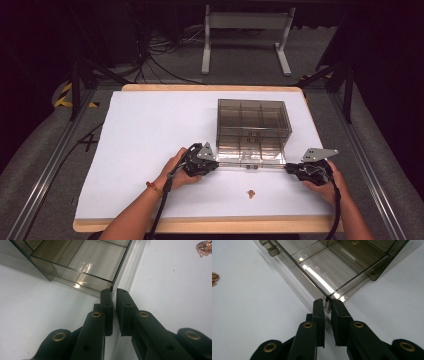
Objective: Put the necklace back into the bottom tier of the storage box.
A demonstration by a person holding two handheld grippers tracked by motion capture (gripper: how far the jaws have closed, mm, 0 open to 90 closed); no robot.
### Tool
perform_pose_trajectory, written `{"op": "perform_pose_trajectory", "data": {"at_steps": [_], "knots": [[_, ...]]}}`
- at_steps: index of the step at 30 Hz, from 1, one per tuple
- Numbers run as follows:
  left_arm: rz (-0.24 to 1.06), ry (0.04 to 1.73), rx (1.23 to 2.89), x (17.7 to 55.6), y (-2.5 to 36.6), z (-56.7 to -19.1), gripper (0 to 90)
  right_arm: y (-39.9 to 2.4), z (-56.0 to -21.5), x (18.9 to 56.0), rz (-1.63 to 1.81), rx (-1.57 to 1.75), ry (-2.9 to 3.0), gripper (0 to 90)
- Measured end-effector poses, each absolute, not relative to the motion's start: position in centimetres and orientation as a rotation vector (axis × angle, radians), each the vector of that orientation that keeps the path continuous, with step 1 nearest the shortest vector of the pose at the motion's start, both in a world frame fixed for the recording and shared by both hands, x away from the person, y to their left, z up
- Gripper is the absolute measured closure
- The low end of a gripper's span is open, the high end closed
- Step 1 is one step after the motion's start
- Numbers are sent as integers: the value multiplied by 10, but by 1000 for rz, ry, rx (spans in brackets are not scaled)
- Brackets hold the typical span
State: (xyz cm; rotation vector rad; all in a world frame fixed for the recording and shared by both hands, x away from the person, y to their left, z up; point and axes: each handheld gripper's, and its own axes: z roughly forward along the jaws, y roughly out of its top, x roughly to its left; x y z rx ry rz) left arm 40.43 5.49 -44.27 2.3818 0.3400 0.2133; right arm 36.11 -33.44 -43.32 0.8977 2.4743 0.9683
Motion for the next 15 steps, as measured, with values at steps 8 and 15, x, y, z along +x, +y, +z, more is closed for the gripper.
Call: {"op": "perform_pose_trajectory", "data": {"at_steps": [8, 15], "knots": [[213, 332, 2385, 404, 54, -443, 840, -334, -433, 361, 965, 896, 2476, 811], [229, 308, 2370, 403, 56, -439, 835, -338, -428, 360, 994, 894, 2459, 780]]}}
